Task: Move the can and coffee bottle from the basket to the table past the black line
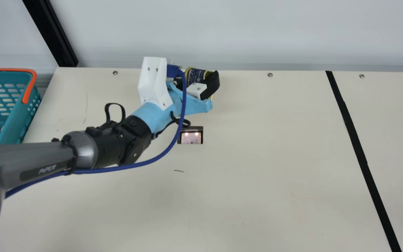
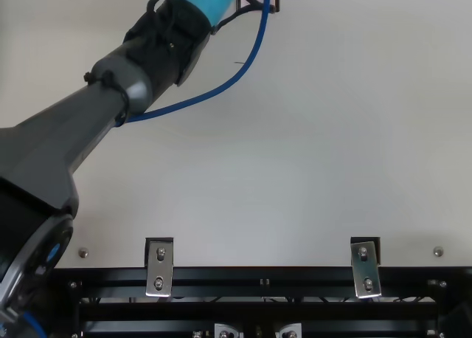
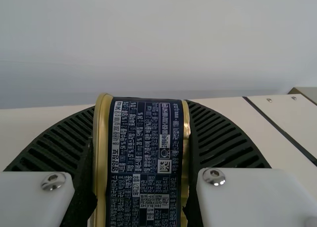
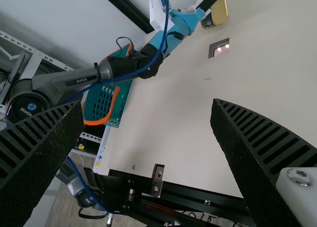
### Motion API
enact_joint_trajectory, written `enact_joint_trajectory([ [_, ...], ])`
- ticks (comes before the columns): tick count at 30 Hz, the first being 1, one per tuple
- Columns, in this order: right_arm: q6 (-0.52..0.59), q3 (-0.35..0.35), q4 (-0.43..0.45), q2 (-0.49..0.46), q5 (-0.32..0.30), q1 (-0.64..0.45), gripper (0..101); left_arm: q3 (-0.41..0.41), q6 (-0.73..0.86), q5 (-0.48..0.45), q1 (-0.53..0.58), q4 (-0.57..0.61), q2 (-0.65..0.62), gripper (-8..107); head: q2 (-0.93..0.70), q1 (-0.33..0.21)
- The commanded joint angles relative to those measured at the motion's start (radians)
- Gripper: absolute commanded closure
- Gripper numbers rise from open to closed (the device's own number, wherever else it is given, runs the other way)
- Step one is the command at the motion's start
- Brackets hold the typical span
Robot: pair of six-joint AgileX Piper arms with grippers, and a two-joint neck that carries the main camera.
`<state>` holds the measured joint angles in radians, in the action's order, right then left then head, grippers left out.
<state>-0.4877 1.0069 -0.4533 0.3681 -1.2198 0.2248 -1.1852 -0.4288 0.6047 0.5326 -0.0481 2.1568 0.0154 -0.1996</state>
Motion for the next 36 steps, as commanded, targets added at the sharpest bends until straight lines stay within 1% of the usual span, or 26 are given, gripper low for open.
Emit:
enact_joint_trajectory([
  [1,0.000,0.000,0.000,0.000,0.000,0.000,0,0.000,0.004,0.003,0.002,0.003,-0.001,89,0.003,0.000],
  [8,0.000,0.000,0.000,0.000,0.000,0.000,0,0.024,0.014,0.057,0.007,0.036,-0.014,89,0.003,0.000],
  [17,0.000,0.000,0.000,0.000,0.000,0.000,0,0.090,0.014,0.144,0.022,0.073,-0.044,89,0.003,0.000],
  [28,0.000,0.000,0.000,0.000,0.000,0.000,0,0.157,0.029,0.195,0.033,0.100,-0.071,89,0.003,0.000],
  [32,0.000,0.000,0.000,0.000,0.000,0.000,0,0.172,0.052,0.182,0.028,0.104,-0.099,89,0.003,0.000],
  [34,0.000,0.000,0.000,0.000,0.000,0.000,0,0.174,0.072,0.147,0.022,0.096,-0.128,89,0.003,0.000],
  [36,0.000,0.000,0.000,0.000,0.000,0.000,0,0.170,0.093,0.093,0.013,0.086,-0.167,89,0.003,0.000],
])
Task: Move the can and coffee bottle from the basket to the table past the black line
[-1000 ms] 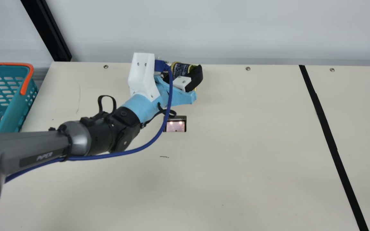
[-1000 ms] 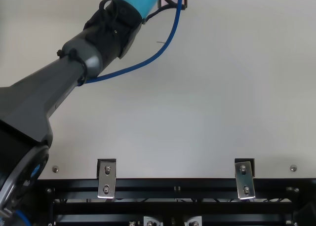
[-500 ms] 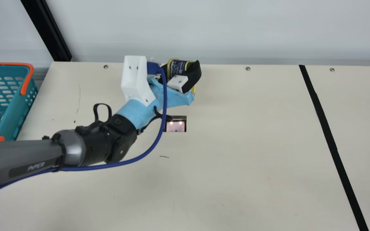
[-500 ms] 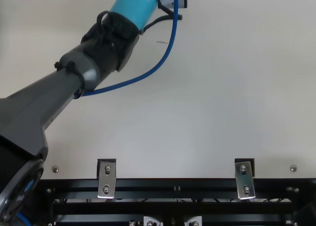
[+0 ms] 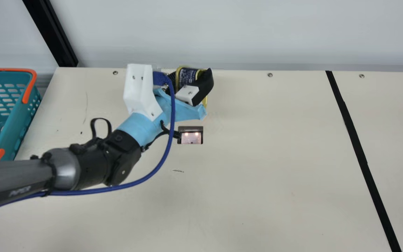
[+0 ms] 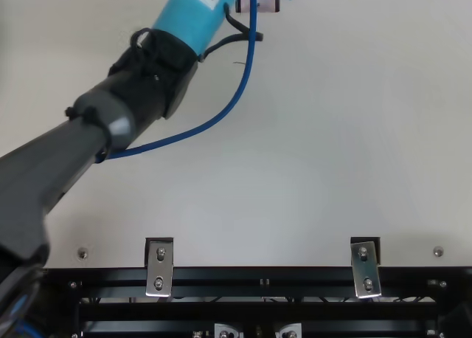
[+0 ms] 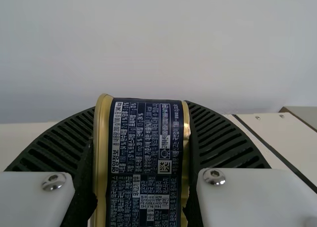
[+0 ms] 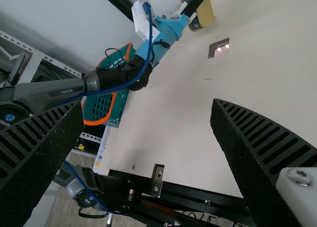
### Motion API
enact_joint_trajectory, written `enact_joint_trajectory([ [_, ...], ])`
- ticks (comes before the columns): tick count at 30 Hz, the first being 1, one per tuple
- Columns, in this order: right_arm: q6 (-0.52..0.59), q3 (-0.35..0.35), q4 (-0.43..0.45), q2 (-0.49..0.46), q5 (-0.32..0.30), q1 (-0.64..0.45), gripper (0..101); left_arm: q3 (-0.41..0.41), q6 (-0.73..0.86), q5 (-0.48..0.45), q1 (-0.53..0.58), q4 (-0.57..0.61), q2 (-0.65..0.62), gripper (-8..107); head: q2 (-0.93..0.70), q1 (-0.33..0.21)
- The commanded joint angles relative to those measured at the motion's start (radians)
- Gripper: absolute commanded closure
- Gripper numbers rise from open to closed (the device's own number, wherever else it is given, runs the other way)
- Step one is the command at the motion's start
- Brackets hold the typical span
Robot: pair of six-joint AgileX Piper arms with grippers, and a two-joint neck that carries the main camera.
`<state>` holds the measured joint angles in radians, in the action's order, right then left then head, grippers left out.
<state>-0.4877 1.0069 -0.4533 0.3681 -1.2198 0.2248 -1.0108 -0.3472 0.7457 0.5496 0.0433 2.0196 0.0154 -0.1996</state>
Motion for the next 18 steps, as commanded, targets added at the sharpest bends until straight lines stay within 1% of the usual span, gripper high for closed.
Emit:
enact_joint_trajectory([
  [1,0.000,0.000,0.000,0.000,0.000,0.000,0,-0.008,0.023,-0.080,-0.008,-0.010,-0.052,89,0.003,0.000],
  [12,0.000,0.000,0.000,0.000,0.000,0.000,0,-0.068,0.116,-0.508,-0.057,-0.078,-0.313,89,0.003,0.000],
  [18,0.000,0.000,0.000,0.000,0.000,0.000,0,-0.085,0.119,-0.751,-0.067,-0.144,-0.432,89,0.003,0.000],
])
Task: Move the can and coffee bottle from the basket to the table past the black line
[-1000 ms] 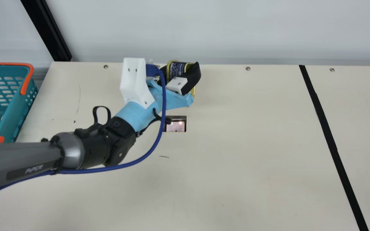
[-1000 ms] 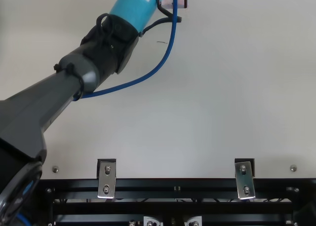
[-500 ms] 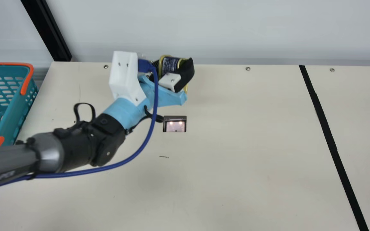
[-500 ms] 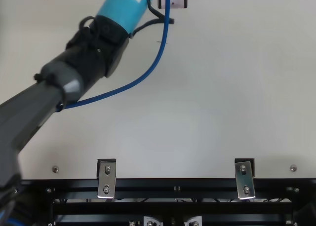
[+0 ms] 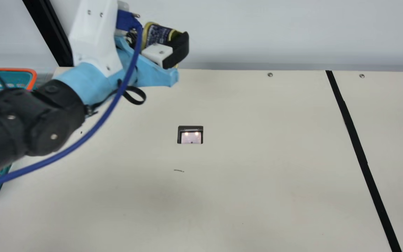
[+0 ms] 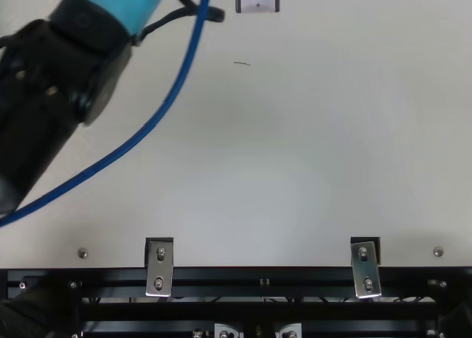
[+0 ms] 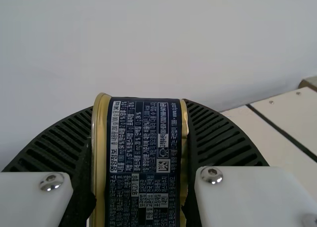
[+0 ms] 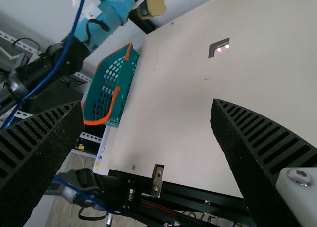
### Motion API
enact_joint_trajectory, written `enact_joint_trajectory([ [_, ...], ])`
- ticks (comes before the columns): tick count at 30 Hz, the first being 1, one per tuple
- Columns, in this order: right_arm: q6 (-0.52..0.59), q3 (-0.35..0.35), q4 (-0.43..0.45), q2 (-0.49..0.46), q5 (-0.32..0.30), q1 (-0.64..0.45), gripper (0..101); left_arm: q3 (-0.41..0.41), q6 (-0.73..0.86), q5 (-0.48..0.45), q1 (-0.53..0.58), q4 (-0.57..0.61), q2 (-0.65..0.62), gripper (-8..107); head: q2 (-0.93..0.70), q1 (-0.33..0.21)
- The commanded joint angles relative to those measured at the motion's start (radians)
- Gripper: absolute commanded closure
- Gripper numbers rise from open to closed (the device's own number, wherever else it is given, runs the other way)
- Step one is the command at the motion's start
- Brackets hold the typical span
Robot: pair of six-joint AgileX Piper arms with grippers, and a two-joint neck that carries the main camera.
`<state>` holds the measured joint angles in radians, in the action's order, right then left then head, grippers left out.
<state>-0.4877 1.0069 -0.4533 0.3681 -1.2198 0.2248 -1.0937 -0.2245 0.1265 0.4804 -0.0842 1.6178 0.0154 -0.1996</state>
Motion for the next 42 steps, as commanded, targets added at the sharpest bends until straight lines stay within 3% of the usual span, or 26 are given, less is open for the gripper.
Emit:
enact_joint_trajectory([
  [1,0.000,0.000,0.000,0.000,0.000,0.000,0,-0.005,-0.008,-0.178,0.010,-0.033,-0.049,89,0.003,0.000],
  [7,0.000,0.000,0.000,0.000,0.000,0.000,0,0.000,0.122,-0.428,0.067,-0.011,-0.135,89,0.003,0.000],
  [14,0.000,0.000,0.000,0.000,0.000,0.000,0,-0.024,0.566,-0.716,0.013,0.191,-0.178,89,0.003,0.000],
  [19,0.000,0.000,0.000,0.000,0.000,0.000,0,-0.028,0.818,-0.834,-0.043,0.244,-0.156,89,0.003,0.000],
  [29,0.000,0.000,0.000,0.000,0.000,0.000,0,0.022,1.122,-0.853,0.000,0.318,-0.064,89,0.003,0.000],
  [42,0.000,0.000,0.000,0.000,0.000,0.000,0,0.030,1.326,-0.788,0.155,0.512,0.089,89,0.003,0.000],
])
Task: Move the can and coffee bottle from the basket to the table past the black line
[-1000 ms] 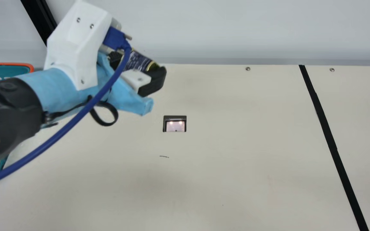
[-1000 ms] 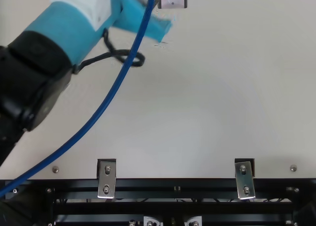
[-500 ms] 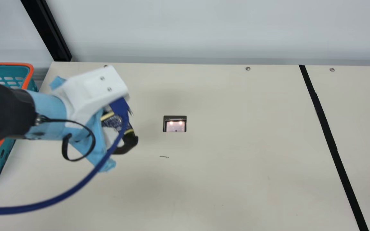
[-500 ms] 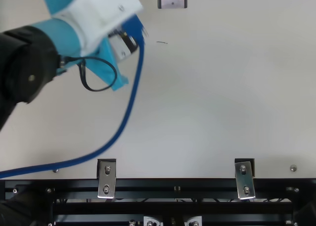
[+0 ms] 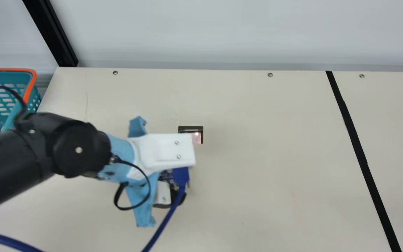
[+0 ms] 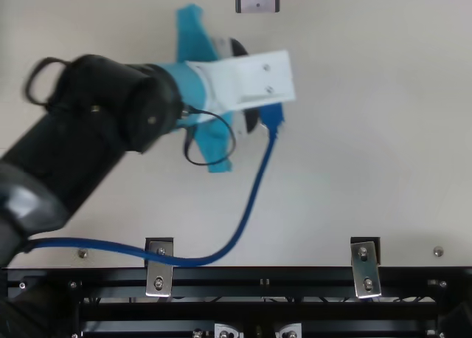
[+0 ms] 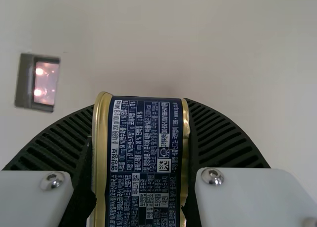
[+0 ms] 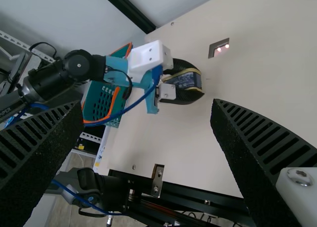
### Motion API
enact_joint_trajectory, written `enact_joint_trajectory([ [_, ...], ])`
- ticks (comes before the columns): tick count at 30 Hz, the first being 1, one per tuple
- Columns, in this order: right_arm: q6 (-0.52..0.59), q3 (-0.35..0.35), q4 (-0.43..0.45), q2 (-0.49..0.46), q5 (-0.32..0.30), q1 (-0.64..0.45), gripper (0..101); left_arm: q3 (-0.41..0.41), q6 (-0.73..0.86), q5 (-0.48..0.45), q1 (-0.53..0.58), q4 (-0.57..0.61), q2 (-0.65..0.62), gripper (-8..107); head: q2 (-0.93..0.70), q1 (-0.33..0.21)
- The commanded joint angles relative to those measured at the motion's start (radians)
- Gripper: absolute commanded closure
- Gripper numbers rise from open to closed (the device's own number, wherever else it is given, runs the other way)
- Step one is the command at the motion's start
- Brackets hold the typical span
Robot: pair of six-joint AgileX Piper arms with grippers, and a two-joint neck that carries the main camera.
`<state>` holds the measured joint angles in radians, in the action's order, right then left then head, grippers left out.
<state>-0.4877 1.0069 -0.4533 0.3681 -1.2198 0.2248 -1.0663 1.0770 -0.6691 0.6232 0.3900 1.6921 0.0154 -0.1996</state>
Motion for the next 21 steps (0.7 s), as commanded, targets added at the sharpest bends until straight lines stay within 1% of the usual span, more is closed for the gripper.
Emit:
enact_joint_trajectory([
  [1,0.000,0.000,0.000,0.000,0.000,0.000,0,0.004,0.038,0.017,0.021,0.058,0.028,89,0.003,0.000],
  [7,0.000,0.000,0.000,0.000,0.000,0.000,0,0.013,0.120,0.059,0.055,0.161,0.088,89,0.003,0.000],
  [8,0.000,0.000,0.000,0.000,0.000,0.000,0,0.013,0.131,0.063,0.057,0.174,0.094,84,0.003,0.000],
  [9,0.000,0.000,0.000,0.000,0.000,0.000,0,0.014,0.143,0.067,0.058,0.189,0.098,63,0.003,0.000],
  [10,0.000,0.000,0.000,0.000,0.000,0.000,0,0.015,0.155,0.069,0.058,0.204,0.101,50,0.003,0.000],
  [11,0.000,0.000,0.000,0.000,0.000,0.000,0,0.016,0.165,0.073,0.058,0.219,0.100,23,0.003,0.000],
  [12,0.000,0.000,0.000,0.000,0.000,0.000,0,0.018,0.174,0.077,0.057,0.234,0.097,9,0.003,0.000],
  [16,0.000,0.000,0.000,0.000,0.000,0.000,0,0.033,0.209,0.087,0.038,0.298,0.058,9,0.003,0.000],
  [21,0.000,0.000,0.000,0.000,0.000,0.000,0,0.078,0.253,0.105,-0.019,0.363,-0.044,9,0.003,0.000],
])
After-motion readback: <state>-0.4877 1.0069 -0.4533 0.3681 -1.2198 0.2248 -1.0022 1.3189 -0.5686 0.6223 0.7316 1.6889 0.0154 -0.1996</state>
